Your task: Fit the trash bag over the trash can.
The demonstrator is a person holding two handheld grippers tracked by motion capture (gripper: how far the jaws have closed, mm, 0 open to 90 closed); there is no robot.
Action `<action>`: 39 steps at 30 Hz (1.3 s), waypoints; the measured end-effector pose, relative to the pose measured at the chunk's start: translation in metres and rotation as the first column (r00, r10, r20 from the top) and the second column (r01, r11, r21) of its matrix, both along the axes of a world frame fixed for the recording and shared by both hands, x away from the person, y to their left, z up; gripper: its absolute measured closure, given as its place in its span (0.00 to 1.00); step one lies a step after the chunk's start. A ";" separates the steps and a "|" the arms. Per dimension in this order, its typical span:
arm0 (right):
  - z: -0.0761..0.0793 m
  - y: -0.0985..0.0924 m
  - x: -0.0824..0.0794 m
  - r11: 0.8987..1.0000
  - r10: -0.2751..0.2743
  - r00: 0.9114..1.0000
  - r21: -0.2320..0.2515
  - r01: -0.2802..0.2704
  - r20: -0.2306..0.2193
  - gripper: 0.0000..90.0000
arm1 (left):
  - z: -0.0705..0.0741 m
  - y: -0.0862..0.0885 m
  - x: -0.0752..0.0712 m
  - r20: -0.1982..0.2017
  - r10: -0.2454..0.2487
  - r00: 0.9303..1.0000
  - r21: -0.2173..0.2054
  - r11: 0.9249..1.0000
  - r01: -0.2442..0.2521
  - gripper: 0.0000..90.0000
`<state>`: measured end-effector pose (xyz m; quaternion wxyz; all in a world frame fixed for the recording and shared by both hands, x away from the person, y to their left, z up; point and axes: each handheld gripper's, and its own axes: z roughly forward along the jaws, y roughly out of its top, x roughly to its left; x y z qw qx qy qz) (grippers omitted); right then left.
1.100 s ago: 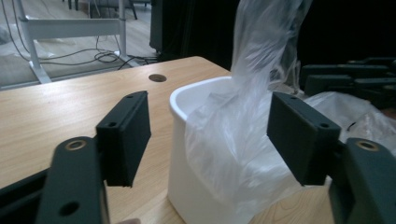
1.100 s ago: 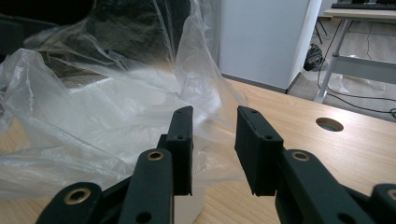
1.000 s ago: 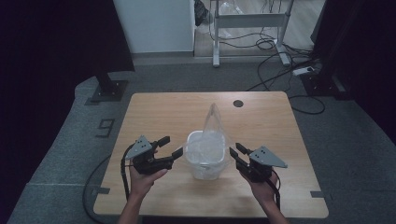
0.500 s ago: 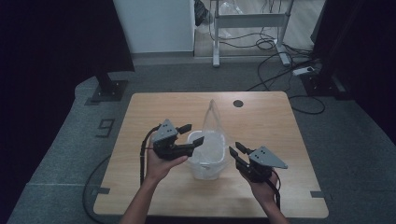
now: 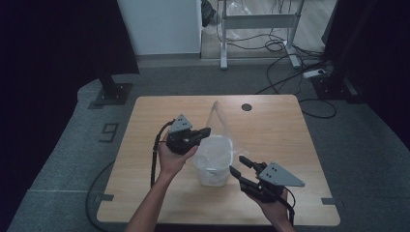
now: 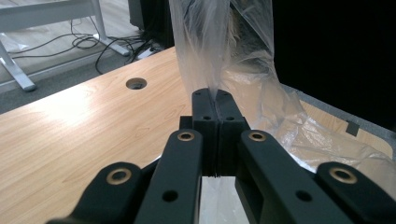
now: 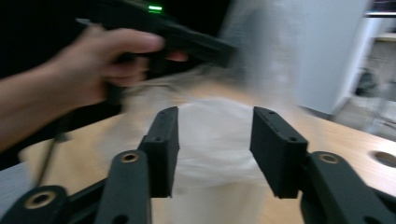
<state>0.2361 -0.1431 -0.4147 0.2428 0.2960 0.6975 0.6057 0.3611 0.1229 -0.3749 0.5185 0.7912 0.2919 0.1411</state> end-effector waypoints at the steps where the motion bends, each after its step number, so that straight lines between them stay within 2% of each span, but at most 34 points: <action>1: 0.001 0.002 -0.004 1.000 0.030 1.000 -0.002 -0.030 0.000 0.55 | 0.000 0.000 0.000 0.002 0.002 1.000 0.002 1.000 -0.002 1.00; 2: 0.001 0.007 -0.010 0.996 0.094 0.996 0.000 -0.094 -0.003 0.53 | 0.000 0.000 0.000 0.001 0.002 1.000 0.003 1.000 -0.002 1.00; 3: 0.001 0.007 -0.010 0.996 0.094 0.996 0.000 -0.094 -0.003 0.53 | 0.000 0.000 0.000 0.000 0.004 1.000 0.004 1.000 -0.004 1.00; 4: 0.001 0.012 -0.014 0.989 0.146 0.989 -0.003 -0.146 -0.009 0.51 | 0.000 0.001 0.000 -0.002 0.011 1.000 0.003 1.000 -0.011 1.00; 5: 0.001 0.012 -0.014 0.989 0.146 0.989 -0.003 -0.146 -0.009 0.51 | 0.000 0.001 0.000 -0.002 0.011 1.000 0.003 1.000 -0.011 1.00; 7: -0.001 0.021 -0.017 0.982 0.188 0.982 -0.030 -0.188 -0.010 0.49 | 0.000 0.001 0.000 -0.006 0.013 1.000 -0.001 1.000 -0.013 1.00; 9: -0.002 0.024 -0.017 0.979 0.198 0.980 -0.039 -0.198 -0.013 0.48 | 0.000 0.001 0.000 -0.006 0.014 1.000 -0.002 1.000 -0.014 1.00; 10: -0.004 0.030 -0.017 0.975 0.213 0.977 -0.059 -0.213 -0.013 0.47 | 0.000 0.001 0.000 -0.007 0.015 1.000 -0.001 1.000 -0.015 1.00; 13: -0.006 0.034 -0.016 0.974 0.212 0.977 -0.082 -0.212 -0.009 0.47 | 0.000 0.001 0.001 -0.008 0.017 1.000 -0.003 1.000 -0.018 1.00; 14: -0.010 0.039 -0.014 0.970 0.216 0.976 -0.115 -0.215 -0.007 0.48 | 0.000 0.000 0.001 -0.012 0.020 1.000 -0.003 1.000 -0.020 1.00; 16: -0.012 0.041 -0.013 0.970 0.207 0.978 -0.134 -0.205 -0.002 0.50 | 0.000 0.000 0.001 -0.014 0.020 1.000 -0.004 1.000 -0.020 0.99; 17: -0.016 0.045 -0.012 0.968 0.193 0.981 -0.162 -0.189 0.008 0.58 | 0.000 0.000 0.002 -0.016 0.021 1.000 -0.003 1.000 -0.021 0.99; 19: -0.018 0.046 -0.011 0.968 0.185 0.983 -0.178 -0.179 0.014 0.62 | 0.000 0.000 0.002 -0.018 0.021 1.000 -0.003 1.000 -0.021 0.99; 20: -0.021 0.048 -0.009 0.964 0.176 0.984 -0.209 -0.168 0.019 0.71 | -0.001 0.000 0.003 -0.019 0.022 1.000 -0.003 1.000 -0.022 0.99; 21: -0.021 0.048 -0.009 0.964 0.176 0.984 -0.209 -0.168 0.019 0.71 | -0.001 0.000 0.003 -0.019 0.022 1.000 -0.003 1.000 -0.022 0.99; 22: -0.024 0.050 -0.007 0.960 0.162 0.987 -0.235 -0.155 0.010 0.77 | -0.001 0.000 0.005 -0.023 0.024 0.999 -0.006 1.000 -0.024 0.99; 23: -0.026 0.050 -0.006 0.958 0.162 0.987 -0.243 -0.156 0.007 0.77 | -0.001 0.000 0.006 -0.026 0.025 0.999 -0.007 1.000 -0.025 0.99; 27: -0.029 0.049 -0.007 0.956 0.168 0.986 -0.245 -0.162 0.003 0.72 | -0.001 0.001 0.007 -0.031 0.027 0.999 -0.012 1.000 -0.028 0.99; 28: -0.030 0.049 -0.008 0.958 0.159 0.987 -0.242 -0.152 0.007 0.64 | -0.001 0.001 0.007 -0.033 0.028 0.999 -0.012 1.000 -0.028 0.99; 30: -0.030 0.050 -0.009 0.959 0.158 0.987 -0.241 -0.151 0.007 0.63 | -0.001 0.000 0.007 -0.034 0.027 0.999 -0.012 1.000 -0.028 0.99; 32: -0.032 0.052 -0.009 0.953 0.173 0.985 -0.253 -0.167 0.003 0.58 | -0.001 0.000 0.007 -0.035 0.025 0.999 -0.011 1.000 -0.025 0.99; 35: -0.034 0.054 -0.010 0.947 0.181 0.983 -0.270 -0.173 0.007 0.57 | -0.001 -0.001 0.007 -0.034 0.024 0.999 -0.011 1.000 -0.024 0.99; 39: -0.038 0.057 -0.008 0.943 0.157 0.988 -0.297 -0.148 0.007 0.58 | -0.001 -0.001 0.007 -0.035 0.024 0.999 -0.012 1.000 -0.024 0.99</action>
